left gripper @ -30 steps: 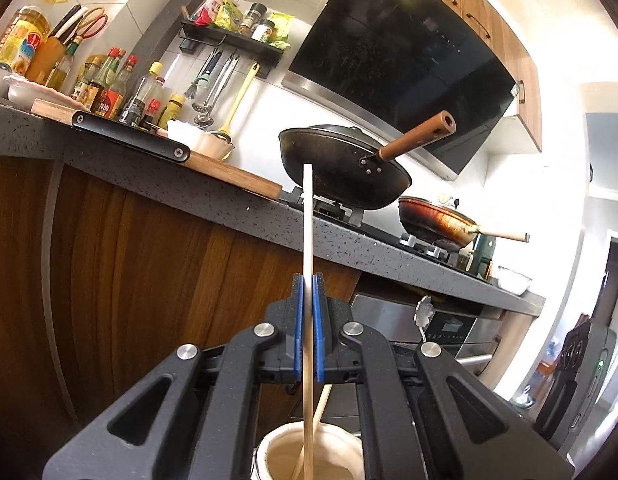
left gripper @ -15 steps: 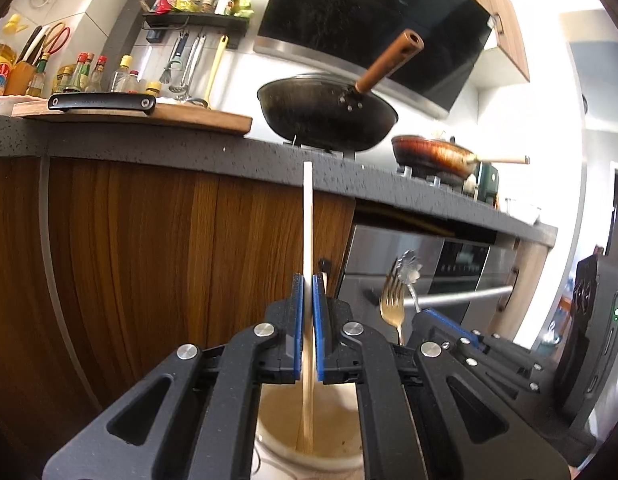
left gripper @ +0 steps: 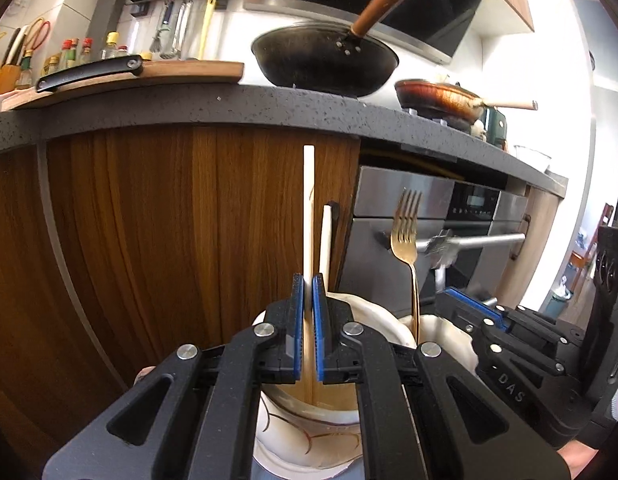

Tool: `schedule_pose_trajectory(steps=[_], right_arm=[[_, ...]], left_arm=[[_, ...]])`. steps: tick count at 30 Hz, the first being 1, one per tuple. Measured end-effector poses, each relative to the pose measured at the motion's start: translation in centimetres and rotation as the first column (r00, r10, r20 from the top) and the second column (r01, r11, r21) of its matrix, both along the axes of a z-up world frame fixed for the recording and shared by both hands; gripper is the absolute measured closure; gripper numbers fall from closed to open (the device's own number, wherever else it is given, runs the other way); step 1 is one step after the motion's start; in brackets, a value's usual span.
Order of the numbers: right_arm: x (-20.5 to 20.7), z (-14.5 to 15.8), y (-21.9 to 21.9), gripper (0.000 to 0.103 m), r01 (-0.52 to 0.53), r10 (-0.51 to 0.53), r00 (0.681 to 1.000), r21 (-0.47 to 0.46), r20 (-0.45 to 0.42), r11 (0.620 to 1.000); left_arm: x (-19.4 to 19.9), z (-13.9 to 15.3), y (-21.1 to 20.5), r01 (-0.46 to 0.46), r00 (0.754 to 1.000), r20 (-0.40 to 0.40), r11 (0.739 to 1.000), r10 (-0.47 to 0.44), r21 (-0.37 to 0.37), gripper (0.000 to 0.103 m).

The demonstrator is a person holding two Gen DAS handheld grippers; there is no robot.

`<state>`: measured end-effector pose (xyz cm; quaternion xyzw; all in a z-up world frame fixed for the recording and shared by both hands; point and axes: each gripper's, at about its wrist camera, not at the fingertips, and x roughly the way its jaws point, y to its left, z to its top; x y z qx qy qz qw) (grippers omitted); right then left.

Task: Organize utensils
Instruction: 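Carry chopstick above larger pot with left while right carries spoon to smaller pot, then release chopstick into larger pot with left while right releases spoon into smaller pot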

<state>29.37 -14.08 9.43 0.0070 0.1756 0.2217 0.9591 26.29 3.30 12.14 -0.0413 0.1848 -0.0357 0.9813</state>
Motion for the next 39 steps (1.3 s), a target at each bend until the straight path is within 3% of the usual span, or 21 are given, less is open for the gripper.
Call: schedule_pose_trajectory(steps=[8, 13, 22, 32, 39], right_arm=[[0.4, 0.1, -0.1, 0.099, 0.008, -0.008, 1.000, 0.001, -0.015, 1.000], [0.2, 0.4, -0.4, 0.098, 0.004, -0.004, 1.000, 0.008, -0.015, 1.000], [-1.9, 2.0, -1.2, 0.074, -0.012, 0.011, 1.000, 0.032, 0.016, 0.999], [-3.0, 1.6, -2.8, 0.071, -0.018, 0.020, 0.998, 0.038, -0.055, 0.999], [-3.9, 0.7, -4.6, 0.071, -0.012, 0.020, 0.993, 0.067, -0.118, 0.998]], left_arm=[[0.4, -0.2, -0.1, -0.003, 1.000, -0.021, 1.000, 0.003, 0.024, 0.096], [-0.1, 0.2, 0.0, -0.009, 1.000, 0.005, 1.000, 0.009, 0.030, 0.057], [-1.7, 1.4, 0.5, -0.008, 0.999, 0.045, 0.999, 0.006, 0.034, 0.030], [-4.7, 1.6, 1.5, -0.012, 1.000, 0.019, 0.997, 0.010, 0.077, 0.029], [-6.6, -0.2, 2.7, -0.014, 0.997, -0.070, 0.999, 0.016, 0.031, 0.033]])
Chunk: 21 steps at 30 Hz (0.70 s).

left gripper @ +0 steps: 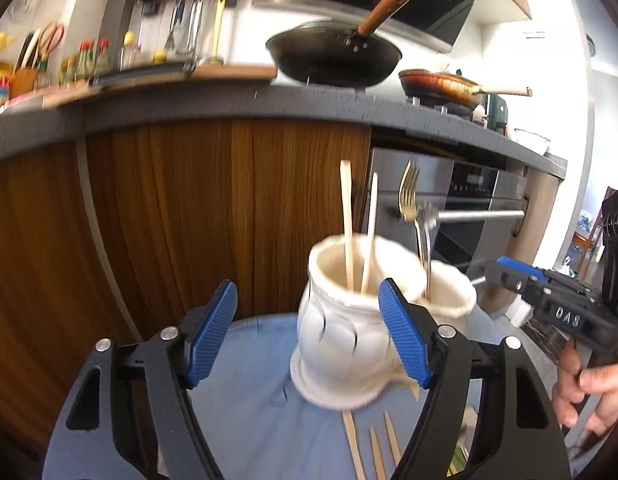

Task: Organize utensils
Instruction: 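Release chopstick into larger pot with left while right releases spoon into smaller pot, then move both open tools back down toward the remaining utensils on the cloth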

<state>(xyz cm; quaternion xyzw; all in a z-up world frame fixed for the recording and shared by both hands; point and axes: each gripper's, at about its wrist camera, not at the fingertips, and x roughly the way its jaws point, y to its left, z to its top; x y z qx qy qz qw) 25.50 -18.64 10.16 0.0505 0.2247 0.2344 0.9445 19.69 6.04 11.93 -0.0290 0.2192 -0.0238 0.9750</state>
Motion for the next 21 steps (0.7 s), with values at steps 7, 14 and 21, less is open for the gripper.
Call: schedule_pose_trajectory(steps=[7, 14, 21], right_arm=[[-1.5, -1.1, -0.8, 0.071, -0.031, 0.030, 0.998, -0.018, -0.059, 0.999], [-3.1, -3.3, -0.7, 0.071, -0.096, 0.085, 0.986, -0.073, -0.145, 0.993], [-4.7, -5.9, 0.1, 0.071, -0.181, 0.148, 0.956, -0.112, -0.251, 0.977]], left_arm=[[-1.8, -1.9, -0.3, 0.039, 0.996, -0.076, 0.999, -0.037, 0.028, 0.037], [-1.9, -5.2, -1.0, 0.095, 0.975, -0.208, 0.994, -0.084, 0.046, 0.044], [-1.5, -8.4, -1.9, 0.158, 0.938, -0.323, 0.986, -0.129, 0.063, 0.049]])
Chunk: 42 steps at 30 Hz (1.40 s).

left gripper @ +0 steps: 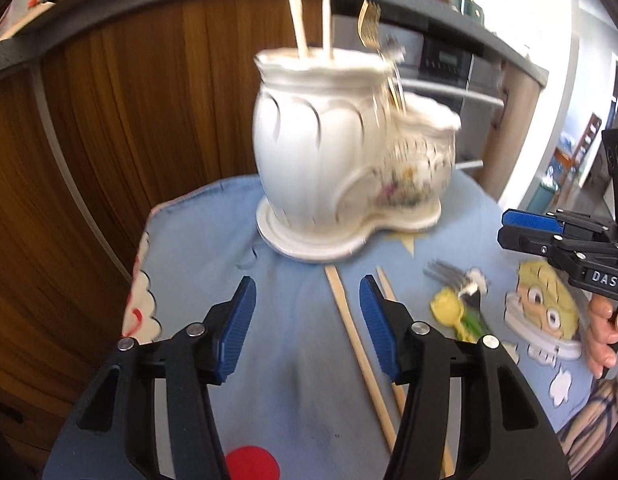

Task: Organize utensils
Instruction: 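Move both open tools back down toward the remaining utensils on the cloth, then grasp a third chopstick with left tool while right grasps thin gold utensil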

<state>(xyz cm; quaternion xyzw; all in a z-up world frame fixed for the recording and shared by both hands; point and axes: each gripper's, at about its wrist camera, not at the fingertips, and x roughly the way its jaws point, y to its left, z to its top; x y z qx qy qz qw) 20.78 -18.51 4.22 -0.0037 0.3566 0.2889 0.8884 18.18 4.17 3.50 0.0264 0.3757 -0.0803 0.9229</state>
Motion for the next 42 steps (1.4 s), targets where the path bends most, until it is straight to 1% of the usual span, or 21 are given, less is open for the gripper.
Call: schedule_pose_trajectory(steps=[7, 10, 12, 16, 18, 20, 21, 23, 25, 26, 28, 30, 31, 35, 40, 42], right_arm=[[-1.0, -1.3, 1.5, 0.070, -0.081, 0.079, 0.992, -0.021, -0.094, 0.996], [-1.5, -2.2, 2.2, 0.070, -0.115, 0.111, 0.983, -0.025, -0.145, 0.993], [-1.7, -2.7, 2.6, 0.070, -0.132, 0.124, 0.979, -0.042, -0.159, 0.990], [-1.7, -3.4, 3.2, 0.070, -0.149, 0.138, 0.973, -0.046, -0.186, 0.988], [-1.7, -3.5, 3.3, 0.076, -0.147, 0.138, 0.972, -0.038, -0.190, 0.988], [-1.5, -3.6, 3.3, 0.091, -0.138, 0.129, 0.972, -0.035, -0.197, 0.990], [-1.3, -3.6, 3.4, 0.093, -0.135, 0.125, 0.971, -0.033, -0.201, 0.990], [-1.0, -3.6, 3.2, 0.095, -0.131, 0.124, 0.970, -0.020, -0.207, 0.991], [-0.9, -3.4, 2.9, 0.098, -0.126, 0.123, 0.970, -0.001, -0.211, 0.992], [-0.8, -3.3, 2.7, 0.098, -0.122, 0.122, 0.969, 0.014, -0.215, 0.992], [-0.7, -3.0, 2.0, 0.099, -0.115, 0.121, 0.967, 0.043, -0.223, 0.992], [-0.5, -2.5, 1.4, 0.099, -0.104, 0.116, 0.968, 0.066, -0.224, 0.992], [-0.5, -2.4, 1.2, 0.099, -0.100, 0.112, 0.969, 0.066, -0.222, 0.993], [0.3, -2.0, 0.4, 0.099, -0.092, 0.103, 0.969, 0.057, -0.223, 0.994], [1.2, -2.9, -1.0, 0.098, -0.074, 0.080, 0.960, 0.033, -0.267, 0.997], [1.5, -3.4, -1.3, 0.098, -0.075, 0.083, 0.958, 0.039, -0.276, 0.996]], left_arm=[[0.1, -1.8, -1.4, 0.044, 0.998, -0.056, 0.998, -0.041, 0.039, 0.049], [-0.1, -2.4, -1.7, 0.059, 0.995, -0.079, 0.997, -0.055, 0.051, 0.049], [0.0, -2.7, -1.9, 0.066, 0.994, -0.093, 0.996, -0.060, 0.061, 0.049], [0.2, -3.2, -2.0, 0.065, 0.992, -0.115, 0.996, -0.057, 0.068, 0.050], [0.3, -3.3, -2.0, 0.066, 0.991, -0.123, 0.995, -0.057, 0.071, 0.050], [0.5, -3.6, -2.1, 0.072, 0.989, -0.135, 0.994, -0.061, 0.079, 0.055], [0.6, -3.8, -2.0, 0.073, 0.987, -0.146, 0.994, -0.060, 0.083, 0.060], [0.6, -3.9, -1.9, 0.073, 0.987, -0.147, 0.994, -0.060, 0.079, 0.061], [0.7, -3.9, -1.8, 0.067, 0.987, -0.150, 0.995, -0.055, 0.075, 0.070], [0.8, -3.9, -1.7, 0.064, 0.987, -0.152, 0.995, -0.052, 0.073, 0.072], [0.9, -3.9, -1.4, 0.058, 0.987, -0.156, 0.996, -0.047, 0.067, 0.080], [0.9, -3.9, -1.2, 0.054, 0.986, -0.160, 0.996, -0.043, 0.065, 0.085], [1.0, -3.9, -1.0, 0.051, 0.986, -0.163, 0.997, -0.040, 0.062, 0.088], [1.2, -3.9, -0.3, 0.051, 0.982, -0.184, 0.998, -0.043, 0.042, 0.090], [1.3, -3.8, -0.5, 0.076, 0.975, -0.213, 0.995, -0.061, 0.062, 0.090], [1.6, -3.8, -0.7, 0.089, 0.970, -0.232, 0.993, -0.069, 0.076, 0.090]])
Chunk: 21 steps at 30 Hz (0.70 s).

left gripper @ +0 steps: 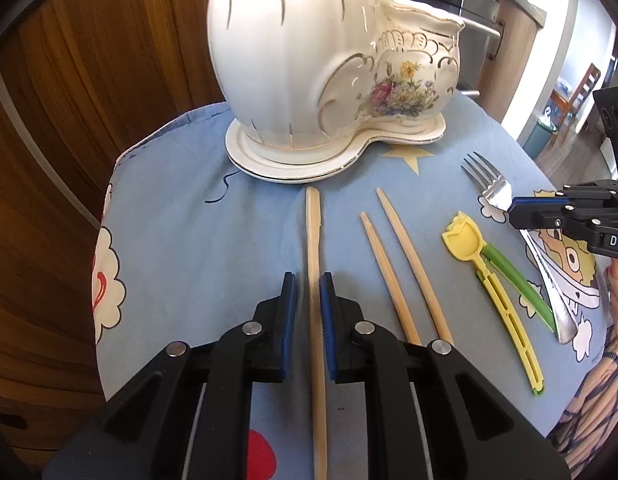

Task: Organize utensils
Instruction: 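Grasp a third chopstick with left tool while right grasps thin gold utensil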

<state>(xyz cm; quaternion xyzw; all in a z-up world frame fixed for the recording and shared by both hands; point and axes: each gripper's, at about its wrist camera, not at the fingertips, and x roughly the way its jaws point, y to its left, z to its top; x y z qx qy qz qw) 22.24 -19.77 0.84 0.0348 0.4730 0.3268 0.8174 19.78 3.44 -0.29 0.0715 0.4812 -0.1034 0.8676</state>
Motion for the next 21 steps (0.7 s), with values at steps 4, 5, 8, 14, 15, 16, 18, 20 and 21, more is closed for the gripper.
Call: schedule_pose_trajectory(steps=[4, 5, 8, 14, 15, 16, 18, 20, 21], right_arm=[[0.2, -0.1, -0.5, 0.097, -0.003, 0.004, 1.000, 0.006, -0.019, 1.000], [0.3, -0.3, -0.4, 0.096, -0.006, 0.006, 1.000, 0.007, -0.025, 1.000], [0.7, -1.1, 0.0, 0.090, -0.007, 0.007, 0.999, 0.001, -0.049, 1.000], [1.2, -1.3, -0.5, 0.094, -0.002, 0.006, 0.997, 0.058, -0.076, 0.998], [1.3, -1.2, -0.8, 0.096, 0.001, 0.005, 0.997, 0.077, -0.081, 0.997], [1.4, -1.0, -1.1, 0.097, 0.004, 0.004, 0.997, 0.089, -0.082, 0.996], [1.5, -0.5, -1.6, 0.098, 0.007, 0.002, 0.997, 0.118, -0.078, 0.993], [1.4, 0.4, -2.2, 0.099, 0.008, 0.001, 0.998, 0.146, -0.061, 0.989], [1.3, 0.8, -2.4, 0.099, 0.005, 0.002, 0.999, 0.149, -0.047, 0.989]], left_arm=[[0.1, 0.1, -0.7, 0.043, 0.999, -0.026, 0.997, -0.041, 0.059, 0.090], [0.1, 0.1, -0.9, 0.054, 0.998, -0.033, 0.996, -0.052, 0.070, 0.090], [0.2, 0.3, -1.1, 0.080, 0.996, -0.048, 0.993, -0.076, 0.089, 0.089], [0.1, 0.5, -1.2, 0.104, 0.993, -0.062, 0.990, -0.098, 0.092, 0.091], [0.0, 0.6, -1.3, 0.103, 0.993, -0.061, 0.991, -0.098, 0.090, 0.095], [0.0, 0.7, -1.3, 0.099, 0.994, -0.059, 0.991, -0.094, 0.085, 0.097], [-0.1, 0.8, -1.0, 0.092, 0.994, -0.060, 0.994, -0.089, 0.062, 0.098], [-0.6, 1.2, 0.0, 0.088, 0.995, -0.052, 0.995, -0.086, 0.038, 0.098], [-0.7, 1.3, 0.3, 0.086, 0.995, -0.047, 0.996, -0.084, 0.030, 0.098]])
